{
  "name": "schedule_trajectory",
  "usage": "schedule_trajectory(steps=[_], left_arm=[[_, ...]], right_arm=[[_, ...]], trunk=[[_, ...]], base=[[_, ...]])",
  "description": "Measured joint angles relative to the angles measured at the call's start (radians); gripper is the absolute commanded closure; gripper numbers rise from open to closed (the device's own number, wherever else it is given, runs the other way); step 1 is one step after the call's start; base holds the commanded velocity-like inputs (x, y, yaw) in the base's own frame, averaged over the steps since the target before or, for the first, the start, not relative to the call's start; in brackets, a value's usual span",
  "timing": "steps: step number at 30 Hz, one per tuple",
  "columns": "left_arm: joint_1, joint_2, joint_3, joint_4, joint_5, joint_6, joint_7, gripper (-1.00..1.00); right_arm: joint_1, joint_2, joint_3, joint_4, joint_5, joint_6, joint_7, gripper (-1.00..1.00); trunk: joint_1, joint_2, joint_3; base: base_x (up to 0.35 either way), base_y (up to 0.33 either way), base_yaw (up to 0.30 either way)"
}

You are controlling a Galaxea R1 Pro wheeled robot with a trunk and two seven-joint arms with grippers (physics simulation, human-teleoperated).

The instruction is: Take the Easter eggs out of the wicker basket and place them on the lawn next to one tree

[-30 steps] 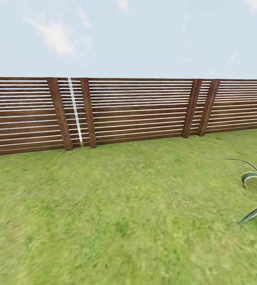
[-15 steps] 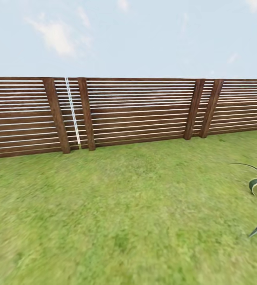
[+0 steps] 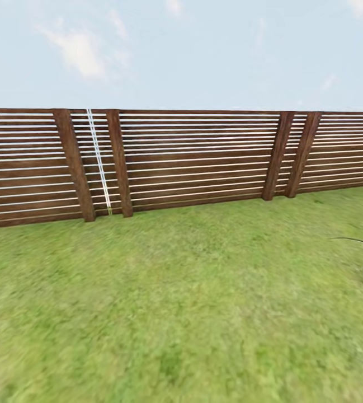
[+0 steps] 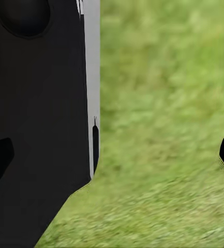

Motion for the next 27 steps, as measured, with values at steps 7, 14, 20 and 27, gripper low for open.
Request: schedule_trajectory(steps=[7, 14, 20, 27], left_arm=[[0.0, 0.0, -0.001, 0.0, 0.0, 0.0, 0.0, -1.0], [0.0, 0.0, -0.001, 0.0, 0.0, 0.0, 0.0, -1.0], [0.0, 0.0, -0.001, 0.0, 0.0, 0.0, 0.0, -1.0], [0.0, 0.0, -0.001, 0.0, 0.0, 0.0, 0.0, -1.0]], right_arm=[[0.0, 0.0, -0.001, 0.0, 0.0, 0.0, 0.0, -1.0], [0.0, 0.0, -0.001, 0.0, 0.0, 0.0, 0.0, -1.0], [0.0, 0.0, -0.001, 0.0, 0.0, 0.0, 0.0, -1.0], [0.0, 0.0, 0.003, 0.0, 0.005, 0.0, 0.0, -1.0]], trunk=[[0.0, 0.0, 0.0], [0.0, 0.0, 0.0], [0.0, 0.0, 0.0], [0.0, 0.0, 0.0]], base=[[0.339, 0.0, 0.0], [0.339, 0.0, 0.0], [0.339, 0.0, 0.0], [0.339, 0.0, -0.014]])
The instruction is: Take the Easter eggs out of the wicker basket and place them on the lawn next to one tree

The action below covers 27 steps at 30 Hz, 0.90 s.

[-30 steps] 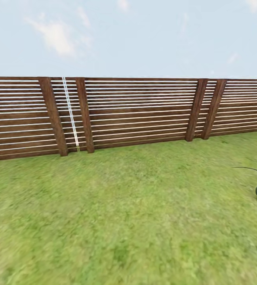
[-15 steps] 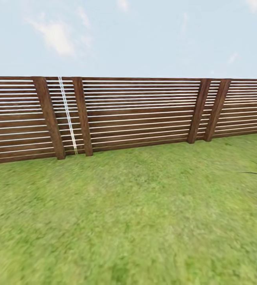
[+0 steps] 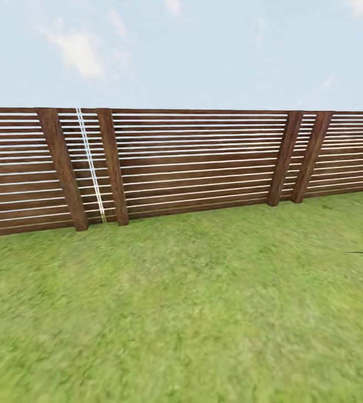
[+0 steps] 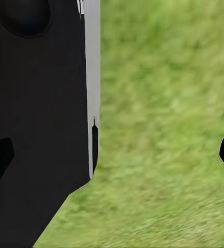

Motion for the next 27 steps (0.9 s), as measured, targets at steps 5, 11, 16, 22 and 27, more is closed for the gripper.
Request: schedule_trajectory(steps=[5, 11, 16, 22, 27], left_arm=[[0.0, 0.0, 0.0, 0.0, 0.0, 0.0, 0.0, -1.0], [0.0, 0.0, -0.001, 0.0, 0.0, 0.0, 0.0, -1.0], [0.0, 0.0, -0.001, 0.0, 0.0, 0.0, 0.0, -1.0], [0.0, 0.0, -0.001, 0.0, 0.0, 0.0, 0.0, -1.0], [0.0, 0.0, 0.0, 0.0, 0.0, 0.0, 0.0, -1.0]], right_arm=[[0.0, 0.0, 0.001, 0.0, 0.004, 0.0, 0.0, -1.0], [0.0, 0.0, 0.0, 0.0, 0.002, 0.0, 0.0, -1.0], [0.0, 0.0, -0.001, 0.0, -0.002, 0.0, 0.0, -1.0], [0.0, 0.0, -0.003, 0.0, -0.003, 0.0, 0.0, -1.0], [0.0, 0.0, -0.003, 0.0, -0.005, 0.0, 0.0, -1.0]], trunk=[[0.0, 0.0, 0.0], [0.0, 0.0, 0.0], [0.0, 0.0, 0.0], [0.0, 0.0, 0.0], [0.0, 0.0, 0.0]], base=[[0.339, 0.0, -0.177], [0.339, 0.0, -0.129], [0.339, 0.0, -0.011], [0.339, 0.0, -0.001], [0.339, 0.0, 0.0]])
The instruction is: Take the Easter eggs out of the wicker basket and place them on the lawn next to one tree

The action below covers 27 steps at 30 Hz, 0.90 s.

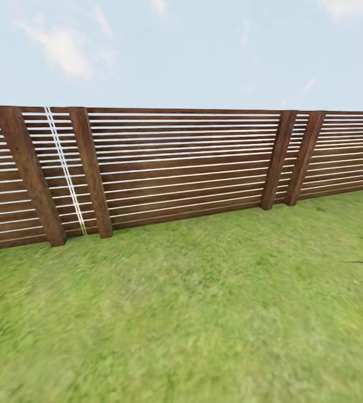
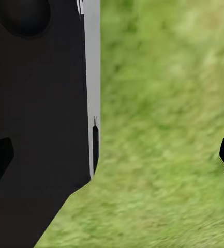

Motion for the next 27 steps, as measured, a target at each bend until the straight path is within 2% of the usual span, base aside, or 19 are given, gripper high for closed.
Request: schedule_trajectory(steps=[10, 27], left_arm=[[0.0, 0.0, 0.0, 0.0, 0.0, 0.0, 0.0, -1.0], [0.0, 0.0, 0.0, -0.001, 0.0, 0.0, 0.0, -1.0]], right_arm=[[0.0, 0.0, 0.001, 0.0, 0.0, 0.0, 0.0, -1.0], [0.0, 0.0, 0.002, 0.0, 0.001, 0.0, 0.0, -1.0]], trunk=[[0.0, 0.0, 0.0], [0.0, 0.0, -0.003]], base=[[0.339, 0.0, -0.012], [0.339, 0.0, -0.244]])
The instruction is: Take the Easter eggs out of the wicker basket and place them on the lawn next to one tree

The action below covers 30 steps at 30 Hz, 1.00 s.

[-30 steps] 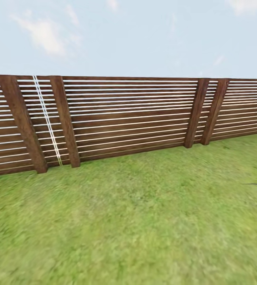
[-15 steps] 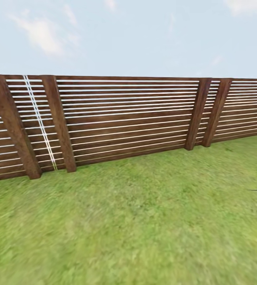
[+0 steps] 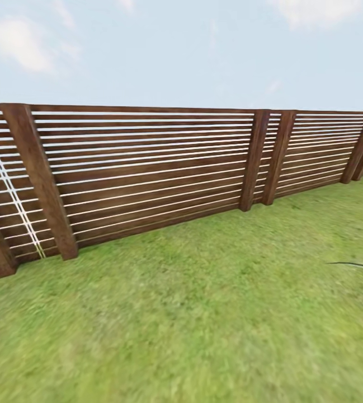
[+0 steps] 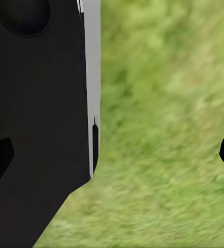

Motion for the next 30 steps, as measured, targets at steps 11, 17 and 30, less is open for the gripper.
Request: schedule_trajectory(steps=[11, 17, 30], left_arm=[[0.0, 0.0, 0.0, 0.0, 0.0, 0.0, 0.0, -1.0], [0.0, 0.0, 0.0, 0.0, 0.0, 0.0, 0.0, -1.0], [0.0, 0.0, 0.0, 0.0, 0.0, 0.0, 0.0, -1.0]], right_arm=[[0.0, 0.0, -0.003, 0.0, -0.001, 0.0, 0.0, -1.0], [0.0, 0.0, -0.002, 0.0, -0.001, 0.0, 0.0, -1.0], [0.0, 0.0, -0.001, 0.0, -0.001, 0.0, 0.0, -1.0]], trunk=[[0.0, 0.0, 0.0], [0.0, 0.0, 0.0], [0.0, 0.0, 0.0]], base=[[0.339, 0.0, -0.015], [0.339, 0.0, 0.0], [0.339, 0.0, 0.0]])
